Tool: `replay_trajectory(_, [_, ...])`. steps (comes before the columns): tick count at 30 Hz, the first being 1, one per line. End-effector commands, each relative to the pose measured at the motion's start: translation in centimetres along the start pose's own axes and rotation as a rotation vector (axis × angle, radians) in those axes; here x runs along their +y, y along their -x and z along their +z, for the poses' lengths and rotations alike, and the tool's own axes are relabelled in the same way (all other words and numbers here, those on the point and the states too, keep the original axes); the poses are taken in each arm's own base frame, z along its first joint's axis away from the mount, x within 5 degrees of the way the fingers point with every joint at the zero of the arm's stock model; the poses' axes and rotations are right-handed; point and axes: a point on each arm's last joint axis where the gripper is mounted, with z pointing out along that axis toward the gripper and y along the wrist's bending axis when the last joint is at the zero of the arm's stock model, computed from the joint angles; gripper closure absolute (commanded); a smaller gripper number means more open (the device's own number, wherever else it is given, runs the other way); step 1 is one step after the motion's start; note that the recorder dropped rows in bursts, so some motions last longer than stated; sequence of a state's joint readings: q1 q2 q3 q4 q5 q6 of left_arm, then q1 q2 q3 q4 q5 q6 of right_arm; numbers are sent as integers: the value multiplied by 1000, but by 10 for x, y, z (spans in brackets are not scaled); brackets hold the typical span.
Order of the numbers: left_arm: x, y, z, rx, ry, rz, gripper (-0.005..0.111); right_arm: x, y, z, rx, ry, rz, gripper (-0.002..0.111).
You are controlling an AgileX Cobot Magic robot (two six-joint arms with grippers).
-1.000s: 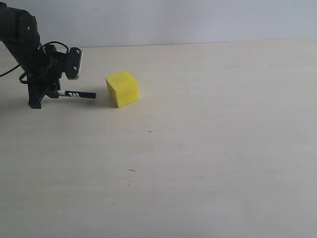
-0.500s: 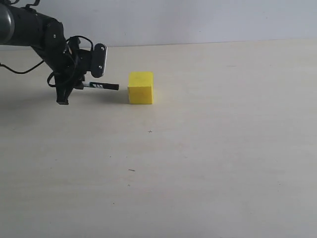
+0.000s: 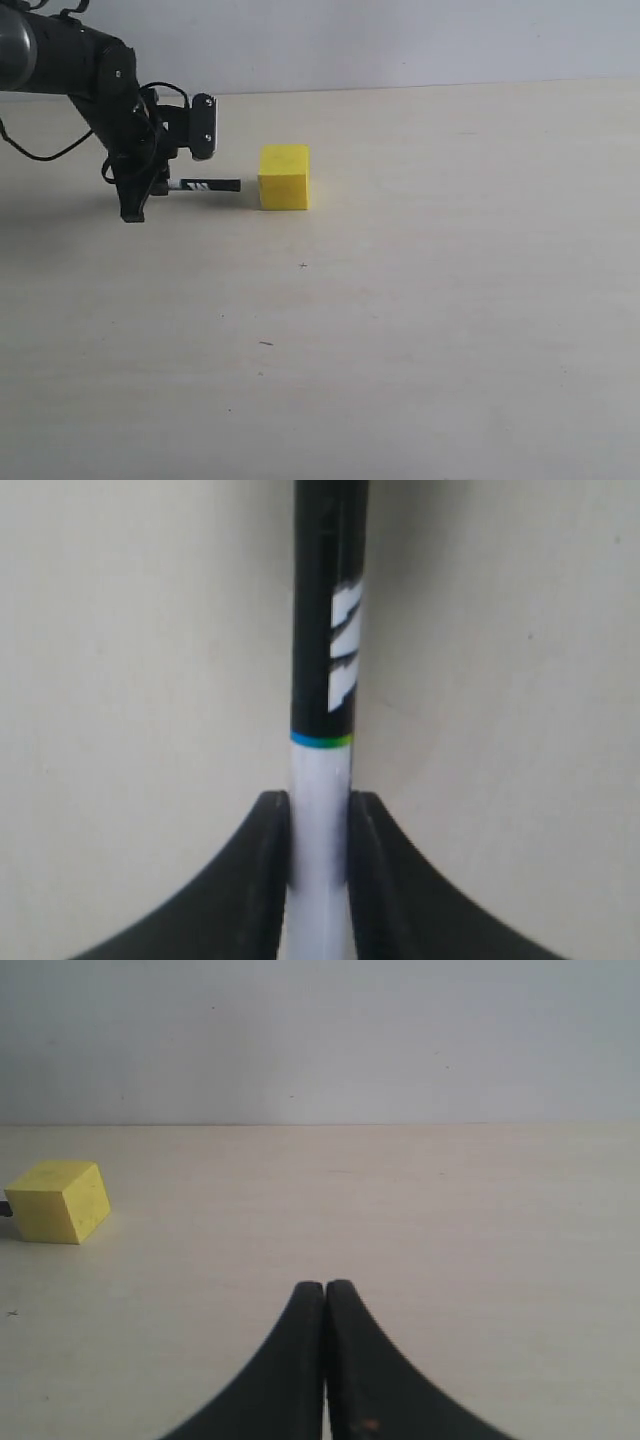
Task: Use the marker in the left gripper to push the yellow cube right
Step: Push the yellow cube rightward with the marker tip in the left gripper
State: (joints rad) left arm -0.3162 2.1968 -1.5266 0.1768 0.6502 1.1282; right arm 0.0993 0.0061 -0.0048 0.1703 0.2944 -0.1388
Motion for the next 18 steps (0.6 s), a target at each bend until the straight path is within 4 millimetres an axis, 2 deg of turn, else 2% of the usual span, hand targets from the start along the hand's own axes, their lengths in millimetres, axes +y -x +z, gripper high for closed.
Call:
replay_trajectory(1, [2,-13,-2,15,-18,-73,107,0,-1,0,-9,-6,-2,108])
replay_trajectory(4, [1,-5,-1,1,-4,-57,107,0,-1,0,-9,-6,-2,108])
replay_trajectory(9, [-8,35,2,-58,43,27,107,0,-1,0,-9,-6,-2,108])
replay_trajectory(12, [-13,52,1,-74,46,47,107,0,-1,0,-9,-6,-2,108])
replay_trajectory(14, [-11,50,-3,-72,49,23,107,0,-1,0,-9,-6,-2,108])
replay_trajectory(18, [-1,29,-10,-51,48,-70,107,0,-1,0,-9,-6,-2,108])
